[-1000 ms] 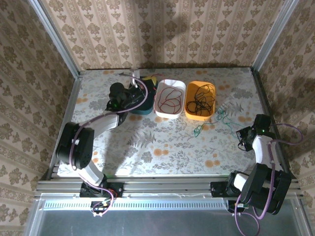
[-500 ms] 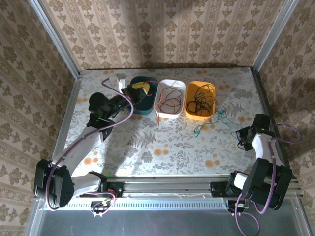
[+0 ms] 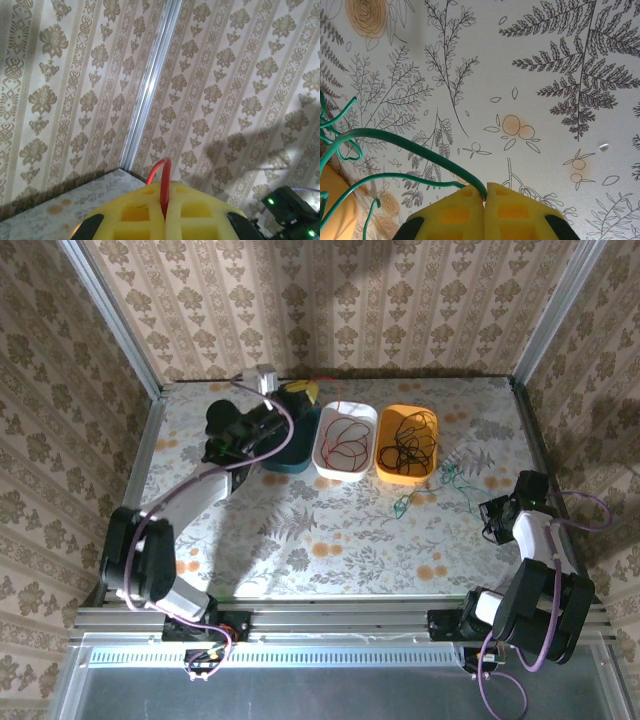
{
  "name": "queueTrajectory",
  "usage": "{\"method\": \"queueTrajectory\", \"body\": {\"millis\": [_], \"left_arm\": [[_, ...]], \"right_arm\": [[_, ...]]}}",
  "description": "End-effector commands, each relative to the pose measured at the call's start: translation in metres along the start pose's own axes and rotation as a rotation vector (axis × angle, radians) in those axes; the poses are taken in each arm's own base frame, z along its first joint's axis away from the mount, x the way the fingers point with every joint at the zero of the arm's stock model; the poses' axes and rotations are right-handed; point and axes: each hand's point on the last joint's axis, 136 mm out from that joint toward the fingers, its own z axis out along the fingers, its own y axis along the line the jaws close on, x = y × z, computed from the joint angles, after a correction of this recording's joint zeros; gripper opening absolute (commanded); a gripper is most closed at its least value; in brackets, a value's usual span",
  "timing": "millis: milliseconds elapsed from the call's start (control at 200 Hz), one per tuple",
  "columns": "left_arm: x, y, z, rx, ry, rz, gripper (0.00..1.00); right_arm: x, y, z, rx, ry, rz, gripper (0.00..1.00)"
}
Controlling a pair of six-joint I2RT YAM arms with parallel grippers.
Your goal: Untangle the cables
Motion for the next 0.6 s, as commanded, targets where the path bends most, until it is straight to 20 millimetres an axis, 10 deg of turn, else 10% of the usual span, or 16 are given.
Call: {"method": "queueTrajectory", "body": {"millis": [0,280,595], "left_arm": [[-0.024,0.004,0.017,0.049,-0.103,0.022,0.00],[0.117,0.128,0.028,-0.247,0.083,-0.288,0.00],[0.209,0.136,0.022,-0.422,0.381,-0.427,0.00]], "right_arm": [[-0.003,0.009,-0.005,-0.044,-0.011,0.000,0.00],[0.000,0.024,-0.010,-0.109,-0.001,-0.072,0.00],[0.001,0.031,-0.018,-0.108,-0.026,-0.154,0.00]]}}
